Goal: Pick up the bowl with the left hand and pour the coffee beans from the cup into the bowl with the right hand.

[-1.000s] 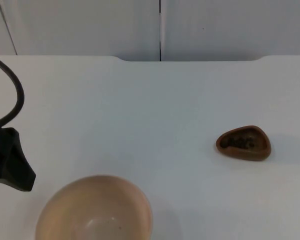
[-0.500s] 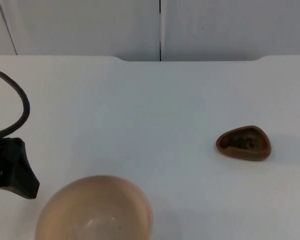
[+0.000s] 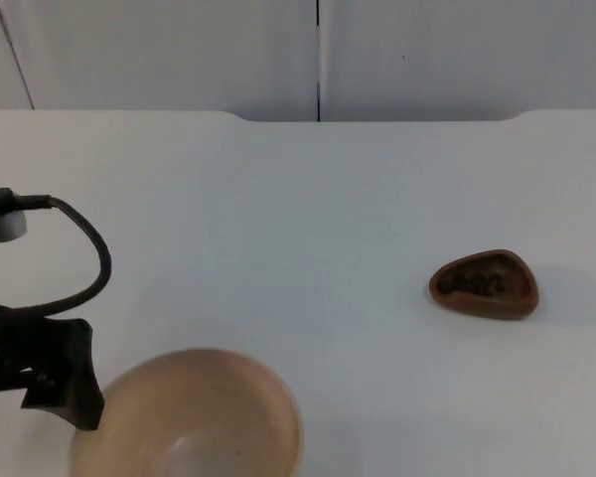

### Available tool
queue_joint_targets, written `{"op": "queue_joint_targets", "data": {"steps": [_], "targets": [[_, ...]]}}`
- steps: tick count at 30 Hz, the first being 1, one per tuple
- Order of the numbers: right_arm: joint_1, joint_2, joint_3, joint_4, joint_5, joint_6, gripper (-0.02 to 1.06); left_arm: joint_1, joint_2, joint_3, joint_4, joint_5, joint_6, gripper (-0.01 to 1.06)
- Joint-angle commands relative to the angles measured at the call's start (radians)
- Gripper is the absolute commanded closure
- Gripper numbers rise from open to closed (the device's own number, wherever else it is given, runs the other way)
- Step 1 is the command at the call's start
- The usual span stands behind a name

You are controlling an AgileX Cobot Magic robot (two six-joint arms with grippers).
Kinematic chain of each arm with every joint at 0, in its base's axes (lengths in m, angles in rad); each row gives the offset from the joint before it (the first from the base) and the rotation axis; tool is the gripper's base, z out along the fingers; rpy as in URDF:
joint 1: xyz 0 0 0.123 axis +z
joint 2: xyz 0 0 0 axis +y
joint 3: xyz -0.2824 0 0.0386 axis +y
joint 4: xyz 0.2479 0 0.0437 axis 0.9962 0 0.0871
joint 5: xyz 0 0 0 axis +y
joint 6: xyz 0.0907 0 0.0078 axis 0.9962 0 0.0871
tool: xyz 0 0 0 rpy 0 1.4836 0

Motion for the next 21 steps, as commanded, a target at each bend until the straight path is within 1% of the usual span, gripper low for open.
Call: {"op": "queue_joint_targets", "data": {"steps": [1, 4, 7, 14, 17, 18, 20, 21], "targets": [[-0.005, -0.003, 0.003, -0.003, -0.008, -0.005, -0.01, -0.007, 0.004, 0.002, 0.009, -0.017, -0.01, 0.04], [-0.005, -0.003, 0.003, -0.003, -0.008, -0.005, -0.01, -0.007, 0.004, 0.004, 0.009, -0.023, -0.01, 0.04], [-0.005, -0.003, 0.003, -0.005, -0.008, -0.01, -0.01, -0.007, 0.004, 0.029, 0.002, -0.063, -0.01, 0.04], [-0.005, -0.003, 0.003, -0.007, -0.008, -0.01, -0.01, -0.007, 0.004, 0.029, 0.003, -0.069, 0.004, 0.04], [-0.005, -0.003, 0.003, -0.007, -0.008, -0.014, -0.01, -0.055, 0.004, 0.029, 0.014, -0.069, 0.004, 0.04], [-0.005, -0.003, 0.003, -0.007, -0.008, -0.014, -0.01, -0.055, 0.004, 0.029, 0.014, -0.069, 0.004, 0.04], [-0.005, -0.003, 0.003, -0.007, -0.008, -0.018, -0.01, -0.09, 0.004, 0.029, 0.04, -0.09, -0.003, 0.04], [-0.005, -0.003, 0.003, -0.007, -0.008, -0.018, -0.01, -0.089, 0.004, 0.029, 0.051, -0.1, -0.019, 0.04]]}}
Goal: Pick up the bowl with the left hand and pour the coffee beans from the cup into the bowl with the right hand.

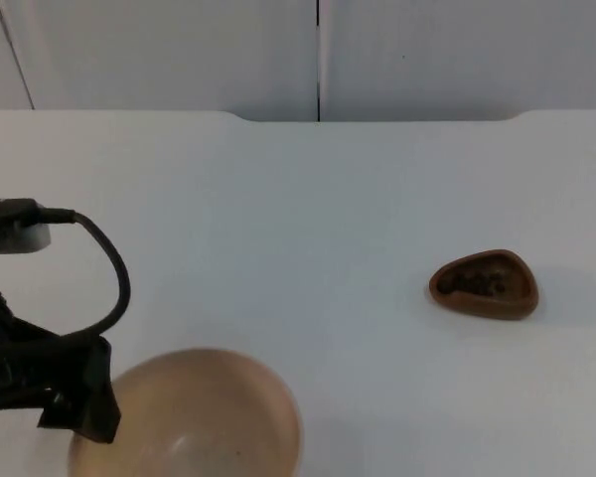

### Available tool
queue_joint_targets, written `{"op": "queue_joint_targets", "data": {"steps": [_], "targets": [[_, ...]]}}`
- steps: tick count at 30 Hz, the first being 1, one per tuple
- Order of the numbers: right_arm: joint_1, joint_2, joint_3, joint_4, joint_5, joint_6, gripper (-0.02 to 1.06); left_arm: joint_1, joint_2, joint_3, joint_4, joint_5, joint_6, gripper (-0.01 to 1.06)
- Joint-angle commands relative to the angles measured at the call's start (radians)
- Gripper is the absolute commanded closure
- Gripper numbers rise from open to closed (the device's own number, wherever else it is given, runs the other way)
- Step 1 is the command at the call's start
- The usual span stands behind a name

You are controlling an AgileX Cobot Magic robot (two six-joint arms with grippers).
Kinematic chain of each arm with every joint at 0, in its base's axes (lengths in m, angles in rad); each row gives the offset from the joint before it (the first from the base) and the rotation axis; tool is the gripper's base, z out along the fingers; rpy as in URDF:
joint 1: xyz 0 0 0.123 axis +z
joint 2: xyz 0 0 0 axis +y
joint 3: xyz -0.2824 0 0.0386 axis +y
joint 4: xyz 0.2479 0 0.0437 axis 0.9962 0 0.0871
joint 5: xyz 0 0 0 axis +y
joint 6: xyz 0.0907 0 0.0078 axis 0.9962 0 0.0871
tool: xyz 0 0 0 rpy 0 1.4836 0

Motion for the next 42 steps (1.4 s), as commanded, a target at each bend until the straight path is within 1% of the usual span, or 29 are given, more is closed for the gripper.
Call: {"op": "queue_joint_targets", "data": {"steps": [1, 7, 12, 14, 16, 17, 19, 23, 25, 27, 31, 42], "targets": [[-0.005, -0.003, 0.003, -0.007, -0.008, -0.012, -0.01, -0.018, -0.002, 0.004, 0.044, -0.04, -0.048, 0.04], [-0.005, -0.003, 0.003, -0.009, -0.008, -0.012, -0.01, -0.013, -0.002, 0.004, 0.066, -0.048, -0.063, 0.04], [-0.005, -0.003, 0.003, -0.009, -0.008, -0.012, -0.01, -0.013, -0.002, 0.004, 0.04, -0.053, -0.058, 0.05], [-0.005, -0.003, 0.003, -0.009, -0.008, -0.012, -0.01, -0.013, -0.002, 0.004, 0.001, -0.048, -0.007, 0.05], [-0.005, -0.003, 0.003, -0.009, -0.008, -0.012, -0.01, -0.013, -0.002, 0.004, -0.042, -0.048, 0.032, 0.09], [-0.005, -0.003, 0.003, -0.009, -0.008, -0.012, -0.01, -0.013, -0.002, 0.004, -0.042, -0.048, 0.032, 0.09], [-0.005, -0.003, 0.003, -0.009, -0.008, -0.012, -0.01, -0.013, -0.002, 0.004, -0.068, -0.05, 0.054, 0.16], [-0.005, -0.003, 0.003, -0.009, -0.008, -0.012, -0.01, -0.013, 0.001, 0.004, -0.082, -0.043, 0.07, 0.18], [-0.005, -0.003, 0.003, -0.009, -0.008, -0.012, -0.01, -0.013, 0.033, 0.004, -0.198, -0.021, 0.185, 0.18], [-0.005, -0.003, 0.003, -0.009, -0.008, -0.013, -0.01, -0.013, 0.074, 0.004, -0.285, -0.025, 0.287, 0.18], [-0.005, -0.003, 0.003, -0.009, -0.006, -0.015, -0.01, -0.013, 0.134, 0.004, -0.326, -0.051, 0.308, 0.18], [-0.005, -0.003, 0.003, -0.009, -0.006, -0.015, -0.01, -0.013, 0.16, 0.004, -0.324, -0.071, 0.313, 0.19]]}}
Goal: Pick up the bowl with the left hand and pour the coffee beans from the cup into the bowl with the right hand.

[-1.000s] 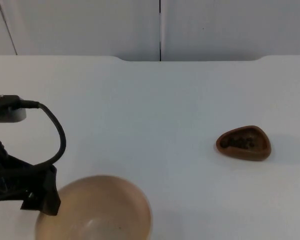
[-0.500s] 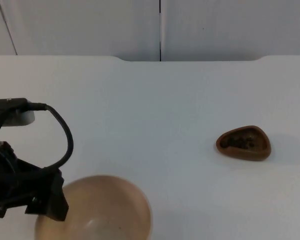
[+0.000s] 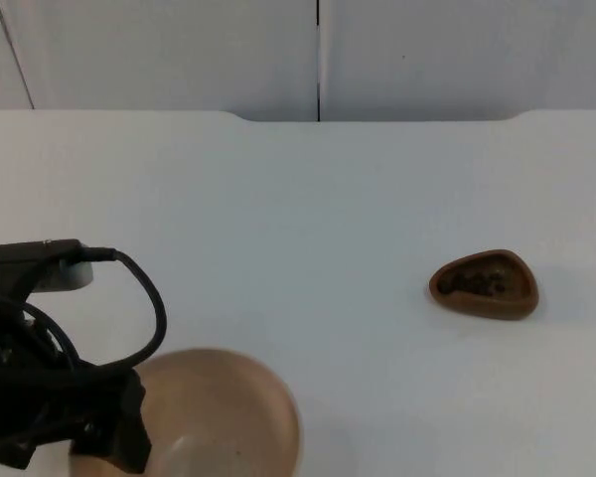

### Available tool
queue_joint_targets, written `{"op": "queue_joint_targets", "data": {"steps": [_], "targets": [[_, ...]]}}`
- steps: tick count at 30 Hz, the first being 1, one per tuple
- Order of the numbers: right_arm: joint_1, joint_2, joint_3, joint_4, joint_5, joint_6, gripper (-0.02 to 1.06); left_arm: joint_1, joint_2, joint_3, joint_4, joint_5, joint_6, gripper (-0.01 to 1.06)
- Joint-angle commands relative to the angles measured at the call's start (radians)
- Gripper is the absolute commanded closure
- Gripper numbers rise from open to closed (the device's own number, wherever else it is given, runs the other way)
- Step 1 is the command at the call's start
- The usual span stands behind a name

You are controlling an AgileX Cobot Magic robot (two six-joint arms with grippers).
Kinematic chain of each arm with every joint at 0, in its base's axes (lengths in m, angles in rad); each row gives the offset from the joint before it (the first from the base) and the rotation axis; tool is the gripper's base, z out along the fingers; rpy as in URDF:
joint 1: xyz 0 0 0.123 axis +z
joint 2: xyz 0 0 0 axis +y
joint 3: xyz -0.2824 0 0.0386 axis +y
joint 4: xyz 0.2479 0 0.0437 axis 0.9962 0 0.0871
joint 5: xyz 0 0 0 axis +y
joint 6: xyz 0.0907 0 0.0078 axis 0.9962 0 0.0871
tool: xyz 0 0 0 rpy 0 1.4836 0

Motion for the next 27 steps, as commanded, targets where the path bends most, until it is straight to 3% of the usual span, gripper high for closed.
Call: {"op": "queue_joint_targets", "data": {"steps": [1, 4, 6, 7, 12, 13, 19, 27], "targets": [[-0.005, -0.003, 0.003, -0.005, -0.006, -0.009, -0.01, -0.003, 0.0, 0.004, -0.015, -0.011, 0.007, 0.21], [-0.005, -0.003, 0.003, -0.005, -0.006, -0.009, -0.01, -0.003, 0.0, 0.004, -0.015, -0.011, 0.007, 0.29], [-0.005, -0.003, 0.003, -0.005, -0.006, -0.009, -0.01, -0.003, 0.0, 0.004, -0.015, -0.011, 0.007, 0.46], [-0.005, -0.003, 0.003, -0.005, -0.006, -0.009, -0.01, -0.003, 0.0, 0.004, -0.015, -0.011, 0.007, 0.46], [-0.005, -0.003, 0.003, -0.005, -0.006, -0.009, -0.01, -0.003, -0.027, 0.004, -0.017, -0.011, 0.007, 0.79], [-0.005, -0.003, 0.003, -0.005, -0.006, -0.009, -0.01, -0.003, -0.027, 0.004, -0.017, -0.011, 0.007, 0.79], [-0.005, -0.003, 0.003, -0.005, -0.006, -0.009, -0.01, -0.003, -0.112, 0.001, -0.021, -0.002, -0.034, 1.04], [-0.005, -0.003, 0.003, -0.005, -0.006, -0.009, -0.01, -0.003, -0.144, -0.114, -0.009, 0.115, -0.068, 1.05]]}}
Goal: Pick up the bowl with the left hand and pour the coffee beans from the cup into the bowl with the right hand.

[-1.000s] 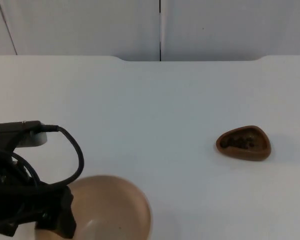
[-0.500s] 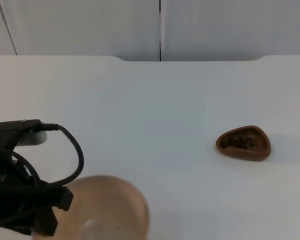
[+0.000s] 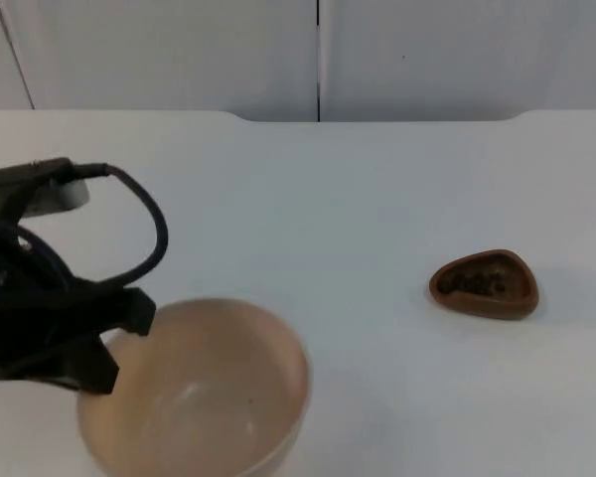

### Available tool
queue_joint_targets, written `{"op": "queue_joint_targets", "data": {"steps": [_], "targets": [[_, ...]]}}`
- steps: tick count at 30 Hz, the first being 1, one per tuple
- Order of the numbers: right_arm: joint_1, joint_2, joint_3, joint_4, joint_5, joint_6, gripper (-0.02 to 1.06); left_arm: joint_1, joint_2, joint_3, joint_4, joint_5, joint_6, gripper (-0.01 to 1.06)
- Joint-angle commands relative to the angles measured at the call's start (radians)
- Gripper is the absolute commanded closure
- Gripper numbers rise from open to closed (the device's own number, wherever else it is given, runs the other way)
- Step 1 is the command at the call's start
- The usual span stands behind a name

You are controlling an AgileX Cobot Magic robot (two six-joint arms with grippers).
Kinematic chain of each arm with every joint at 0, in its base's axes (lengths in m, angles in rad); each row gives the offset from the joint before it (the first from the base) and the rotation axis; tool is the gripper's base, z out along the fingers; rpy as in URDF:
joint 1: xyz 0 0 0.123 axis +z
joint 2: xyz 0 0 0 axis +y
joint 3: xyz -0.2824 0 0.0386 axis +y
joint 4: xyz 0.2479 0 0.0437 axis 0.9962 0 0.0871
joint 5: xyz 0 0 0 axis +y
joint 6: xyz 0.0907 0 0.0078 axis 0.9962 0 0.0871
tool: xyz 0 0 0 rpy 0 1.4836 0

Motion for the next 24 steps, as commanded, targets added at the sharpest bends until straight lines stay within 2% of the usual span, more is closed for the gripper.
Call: {"op": "queue_joint_targets", "data": {"steps": [1, 6, 19, 24], "targets": [[-0.005, -0.003, 0.003, -0.005, -0.006, -0.009, -0.01, -0.003, -0.011, -0.037, -0.003, 0.035, -0.015, 1.05], [-0.005, -0.003, 0.003, -0.005, -0.006, -0.009, -0.01, -0.003, -0.011, -0.099, 0.002, 0.074, -0.026, 1.05], [-0.005, -0.003, 0.003, -0.005, -0.006, -0.009, -0.01, -0.006, -0.011, -0.276, 0.156, 0.182, -0.164, 1.05], [-0.005, -0.003, 0.003, -0.005, -0.006, -0.009, -0.01, -0.008, -0.011, -0.319, 0.172, 0.194, -0.208, 1.05]]}}
